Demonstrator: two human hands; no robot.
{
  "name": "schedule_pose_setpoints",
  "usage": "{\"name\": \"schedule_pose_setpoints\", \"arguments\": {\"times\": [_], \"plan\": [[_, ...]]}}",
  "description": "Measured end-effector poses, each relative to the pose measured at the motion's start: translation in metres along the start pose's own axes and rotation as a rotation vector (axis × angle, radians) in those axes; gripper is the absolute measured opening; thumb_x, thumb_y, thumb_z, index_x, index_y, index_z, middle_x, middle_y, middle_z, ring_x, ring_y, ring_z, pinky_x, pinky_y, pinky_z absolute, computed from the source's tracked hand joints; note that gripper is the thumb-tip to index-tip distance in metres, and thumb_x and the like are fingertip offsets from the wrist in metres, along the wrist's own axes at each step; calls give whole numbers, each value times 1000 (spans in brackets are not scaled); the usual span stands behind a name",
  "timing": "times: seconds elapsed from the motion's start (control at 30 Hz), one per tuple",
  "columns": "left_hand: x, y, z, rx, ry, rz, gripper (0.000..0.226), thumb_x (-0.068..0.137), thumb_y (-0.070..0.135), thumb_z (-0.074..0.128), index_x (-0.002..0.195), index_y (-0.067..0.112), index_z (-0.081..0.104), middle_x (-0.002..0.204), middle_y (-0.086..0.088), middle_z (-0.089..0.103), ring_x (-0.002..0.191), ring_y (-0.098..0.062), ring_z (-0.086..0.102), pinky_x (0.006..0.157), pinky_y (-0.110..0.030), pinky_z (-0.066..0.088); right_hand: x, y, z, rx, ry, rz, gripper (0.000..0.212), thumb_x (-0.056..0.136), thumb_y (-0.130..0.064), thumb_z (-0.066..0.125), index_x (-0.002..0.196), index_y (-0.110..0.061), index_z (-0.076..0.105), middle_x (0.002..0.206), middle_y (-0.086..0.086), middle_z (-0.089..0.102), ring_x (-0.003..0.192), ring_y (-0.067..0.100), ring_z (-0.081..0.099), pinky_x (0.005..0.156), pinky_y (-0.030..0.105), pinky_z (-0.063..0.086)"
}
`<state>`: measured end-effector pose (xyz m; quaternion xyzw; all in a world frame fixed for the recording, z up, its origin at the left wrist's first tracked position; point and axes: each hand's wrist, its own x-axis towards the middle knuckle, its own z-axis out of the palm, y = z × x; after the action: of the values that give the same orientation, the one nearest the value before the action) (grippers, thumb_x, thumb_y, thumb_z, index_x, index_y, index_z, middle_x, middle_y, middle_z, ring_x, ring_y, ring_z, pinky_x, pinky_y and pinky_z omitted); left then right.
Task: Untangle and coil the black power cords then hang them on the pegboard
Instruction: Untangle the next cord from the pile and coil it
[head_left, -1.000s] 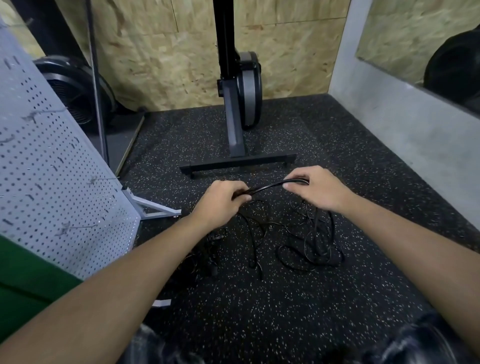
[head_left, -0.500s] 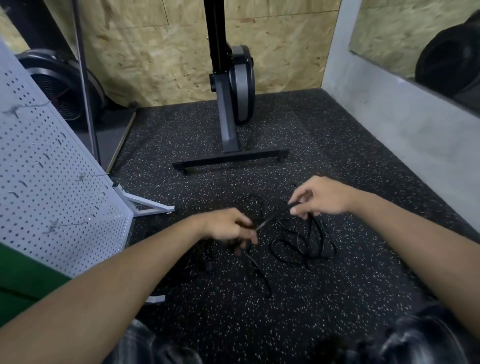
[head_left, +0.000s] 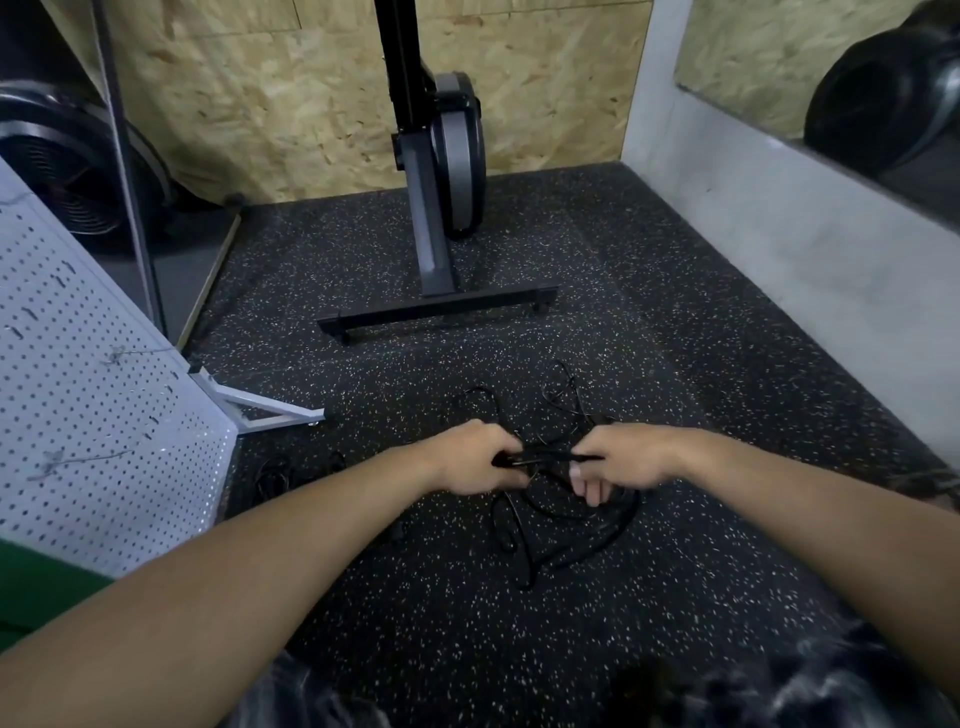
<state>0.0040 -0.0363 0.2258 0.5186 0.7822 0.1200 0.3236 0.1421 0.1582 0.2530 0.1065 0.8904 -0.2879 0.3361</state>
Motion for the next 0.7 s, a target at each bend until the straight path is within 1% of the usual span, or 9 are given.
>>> {"name": "schedule_pose_setpoints", "arguments": {"times": [0.1,0.17,0.27,0.37,0.43,0.5,0.57,0.6,0.7], "plan": [[22,-20,21,132,-43,-40,23,101,43,65,108,21,71,103,0,68,90,-16,57,83,-36,51,3,14,6,-30,-7,39,29,112,-28,47,111,-15,73,106,-3,79,101,14,72,87,25,53],[40,-21,33,145,-18,-32,20,99,39,67,104,21,72,103,0,67,96,-18,61,89,-40,55,8,26,9,-101,36,58,29,111,-30,48,108,-18,74,100,-8,75,92,10,68,76,18,47],[68,-12,47,66,-134,-97,20,95,35,72,110,22,76,106,2,70,99,-18,66,89,-37,57,18,43,15,-263,26,130,22,109,-32,51,102,-23,69,92,-8,58,73,8,53,64,23,40],[88,-9,64,-303,-386,-253,26,93,16,74,119,15,76,119,-4,74,102,-16,69,94,-38,60,29,57,21,-382,-44,217,20,108,-29,53,117,-23,71,108,2,56,77,13,53,72,30,42],[96,-13,76,-637,-441,-352,32,94,2,61,121,9,74,123,-9,76,103,-17,70,88,-38,61,39,63,23,-412,-85,228,23,107,-27,55,123,-21,70,108,2,54,80,13,53,70,29,43],[104,-23,81,-899,-325,-418,45,89,-4,45,119,11,75,114,-5,79,97,-16,71,69,-29,54,52,73,23,-417,-107,232,21,107,-25,57,121,-20,71,96,-4,55,77,11,54,67,26,45],[117,-37,82,-1098,-166,-444,55,81,-5,36,113,13,77,109,-2,80,101,-18,74,80,-34,49,65,87,23,-420,-117,243,19,106,-23,58,119,-22,72,97,-6,56,90,15,60,79,31,51],[128,-46,82,-1128,-88,-458,55,79,-5,36,110,11,78,110,-4,80,103,-19,76,85,-36,48,72,95,22,-429,-121,246,19,106,-24,59,120,-23,72,104,-4,57,98,17,61,85,33,51],[163,-73,80,-926,221,-551,38,90,-6,46,97,9,80,98,-6,80,86,-17,78,72,-29,54,89,112,19,-459,-122,235,27,106,-25,60,132,-22,68,121,3,60,106,19,59,89,31,45]]}}
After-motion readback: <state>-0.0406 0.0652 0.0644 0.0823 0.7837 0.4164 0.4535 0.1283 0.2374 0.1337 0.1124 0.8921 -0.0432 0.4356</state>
